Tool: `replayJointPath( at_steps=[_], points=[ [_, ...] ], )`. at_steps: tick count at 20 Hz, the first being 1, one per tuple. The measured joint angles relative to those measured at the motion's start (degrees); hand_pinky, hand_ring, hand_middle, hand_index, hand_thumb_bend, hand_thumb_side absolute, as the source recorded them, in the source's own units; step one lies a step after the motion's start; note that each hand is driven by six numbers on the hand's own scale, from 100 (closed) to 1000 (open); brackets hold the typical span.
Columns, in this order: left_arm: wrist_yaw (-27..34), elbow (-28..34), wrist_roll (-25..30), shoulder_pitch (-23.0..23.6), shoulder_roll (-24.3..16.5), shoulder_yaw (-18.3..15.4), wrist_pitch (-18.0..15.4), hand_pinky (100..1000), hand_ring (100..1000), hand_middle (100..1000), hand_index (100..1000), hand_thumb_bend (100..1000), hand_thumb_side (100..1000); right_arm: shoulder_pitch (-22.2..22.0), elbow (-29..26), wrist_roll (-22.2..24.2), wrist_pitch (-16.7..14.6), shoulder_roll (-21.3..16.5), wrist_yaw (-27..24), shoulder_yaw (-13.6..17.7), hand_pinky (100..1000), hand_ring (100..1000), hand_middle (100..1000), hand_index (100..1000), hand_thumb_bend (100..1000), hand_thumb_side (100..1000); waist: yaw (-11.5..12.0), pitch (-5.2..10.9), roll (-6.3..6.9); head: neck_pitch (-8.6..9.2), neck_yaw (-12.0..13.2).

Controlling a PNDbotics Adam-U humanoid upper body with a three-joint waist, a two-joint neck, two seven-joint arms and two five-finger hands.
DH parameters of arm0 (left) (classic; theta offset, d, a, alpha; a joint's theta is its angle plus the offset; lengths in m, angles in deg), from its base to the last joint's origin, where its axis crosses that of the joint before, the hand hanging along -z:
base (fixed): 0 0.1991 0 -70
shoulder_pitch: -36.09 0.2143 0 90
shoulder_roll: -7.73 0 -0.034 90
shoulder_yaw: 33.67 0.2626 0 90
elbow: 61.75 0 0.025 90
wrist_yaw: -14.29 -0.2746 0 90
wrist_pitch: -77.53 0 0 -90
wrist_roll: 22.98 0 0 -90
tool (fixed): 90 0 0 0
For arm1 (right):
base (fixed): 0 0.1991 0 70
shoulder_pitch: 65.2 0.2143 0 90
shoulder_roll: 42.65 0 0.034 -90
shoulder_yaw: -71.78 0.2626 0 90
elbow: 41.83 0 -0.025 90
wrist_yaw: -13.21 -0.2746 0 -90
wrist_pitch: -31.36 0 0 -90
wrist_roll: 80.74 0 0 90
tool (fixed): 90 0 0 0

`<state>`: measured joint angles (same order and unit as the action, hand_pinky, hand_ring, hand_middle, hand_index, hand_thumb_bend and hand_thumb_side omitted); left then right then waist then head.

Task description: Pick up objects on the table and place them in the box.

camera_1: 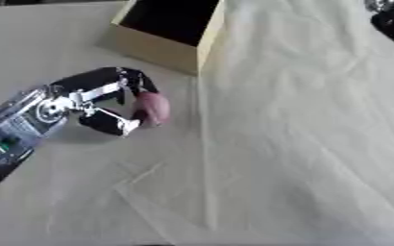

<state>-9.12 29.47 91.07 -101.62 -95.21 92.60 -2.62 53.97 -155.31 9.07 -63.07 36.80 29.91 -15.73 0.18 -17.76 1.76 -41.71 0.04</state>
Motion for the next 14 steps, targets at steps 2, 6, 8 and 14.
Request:
replayJointPath(
  at_steps=[2,6,8,14],
  points=[
    [0.3,1.5,0.5,0.0,-0.6,-0.6,1.2,450,630,765,792,100,253,0.0,0.0,-0.1,0.1,0.0,0.0,0.0,830,657,572,779,100,671,0.1,0.01,0.00,0.01,-0.1],
    [0.7,5.2,0.7,-1.1,-2.0,-2.3,2.4,410,593,749,778,100,253,0.0,0.0,-0.1,0.1,0.0,-0.1,0.0,830,658,572,779,100,669,0.1,0.02,0.06,0.03,-0.3],
    [0.7,7.0,0.5,-2.3,-2.8,-3.4,2.6,404,589,745,774,100,253,0.1,0.0,-0.1,0.1,0.0,-0.1,0.0,830,658,572,779,100,668,0.1,0.01,0.12,0.26,-0.5],
    [-0.1,8.4,-2.0,-7.6,-4.0,-8.0,1.8,404,589,737,765,100,228,1.1,0.0,0.0,0.0,0.0,-0.1,0.0,830,660,573,780,100,665,-0.9,-0.57,0.23,1.53,-0.7]
  ],
)
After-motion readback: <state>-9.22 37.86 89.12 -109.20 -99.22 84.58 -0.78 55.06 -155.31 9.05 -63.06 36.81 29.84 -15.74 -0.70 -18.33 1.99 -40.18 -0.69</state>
